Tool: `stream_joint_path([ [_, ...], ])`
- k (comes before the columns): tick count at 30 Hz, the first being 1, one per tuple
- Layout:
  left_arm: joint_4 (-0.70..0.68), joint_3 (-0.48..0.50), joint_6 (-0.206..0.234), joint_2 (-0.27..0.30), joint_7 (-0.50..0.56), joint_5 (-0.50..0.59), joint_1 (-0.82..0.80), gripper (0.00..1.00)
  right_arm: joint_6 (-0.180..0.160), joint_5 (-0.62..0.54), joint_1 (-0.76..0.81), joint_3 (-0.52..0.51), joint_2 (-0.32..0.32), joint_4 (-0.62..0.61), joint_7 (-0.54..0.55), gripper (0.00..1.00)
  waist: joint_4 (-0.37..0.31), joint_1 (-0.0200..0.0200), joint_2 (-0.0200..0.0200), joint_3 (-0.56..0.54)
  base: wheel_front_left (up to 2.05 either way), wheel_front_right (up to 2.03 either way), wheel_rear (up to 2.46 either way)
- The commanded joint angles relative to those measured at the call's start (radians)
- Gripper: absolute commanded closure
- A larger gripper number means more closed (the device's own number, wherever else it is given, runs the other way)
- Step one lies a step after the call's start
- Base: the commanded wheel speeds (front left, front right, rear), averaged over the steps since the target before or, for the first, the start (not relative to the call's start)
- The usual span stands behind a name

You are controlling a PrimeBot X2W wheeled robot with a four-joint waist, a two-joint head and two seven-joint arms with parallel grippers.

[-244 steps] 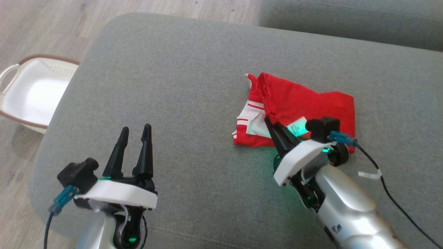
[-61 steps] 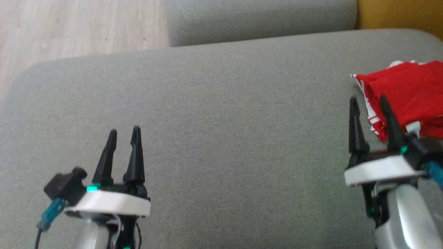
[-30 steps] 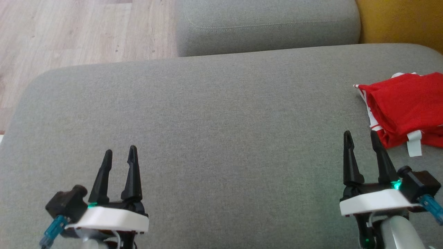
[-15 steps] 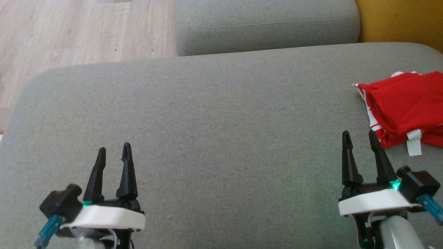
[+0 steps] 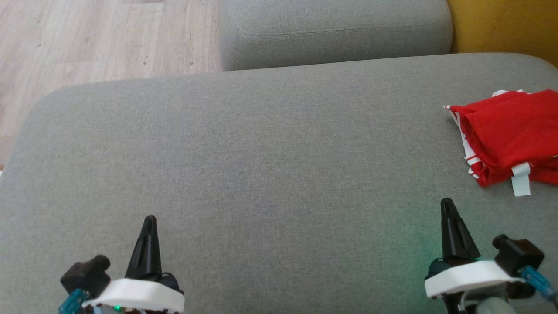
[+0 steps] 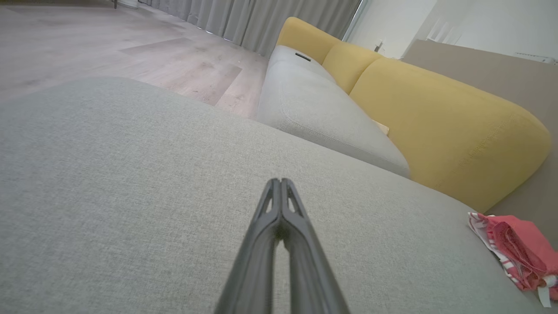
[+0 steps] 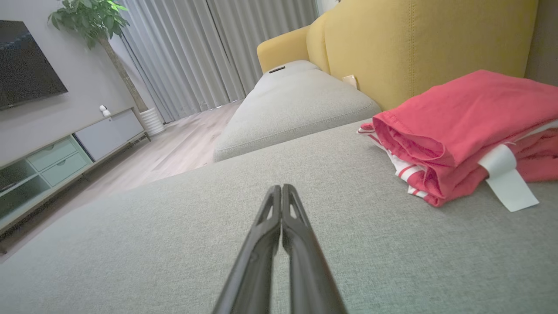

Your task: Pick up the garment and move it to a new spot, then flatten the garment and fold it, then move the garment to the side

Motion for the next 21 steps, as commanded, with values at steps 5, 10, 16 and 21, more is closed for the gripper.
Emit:
stream_joint_path([
  [5,-0.027,0.012,-0.008,0.006,0.015,-0.063,-0.049,1.0,0.0,0.073,-0.046,-0.005,-0.006,-0.035,0.016,1.0,-0.001,0.0,0.0,0.0,0.0,0.0,0.0],
  [10,-0.02,0.018,-0.014,0.008,0.028,-0.113,-0.057,1.0,0.0,0.129,-0.051,-0.008,-0.008,-0.035,0.028,1.0,-0.002,0.0,0.0,0.0,0.0,0.0,0.0],
  [16,-0.012,0.026,-0.02,0.011,0.043,-0.173,-0.067,1.0,0.0,0.196,-0.055,-0.013,-0.01,-0.036,0.043,1.0,-0.003,0.0,0.0,0.0,0.0,0.0,0.0],
  [21,-0.006,0.033,-0.025,0.013,0.056,-0.223,-0.075,1.0,0.0,0.251,-0.059,-0.017,-0.011,-0.037,0.056,1.0,-0.004,0.0,0.0,0.0,0.0,0.0,0.0],
])
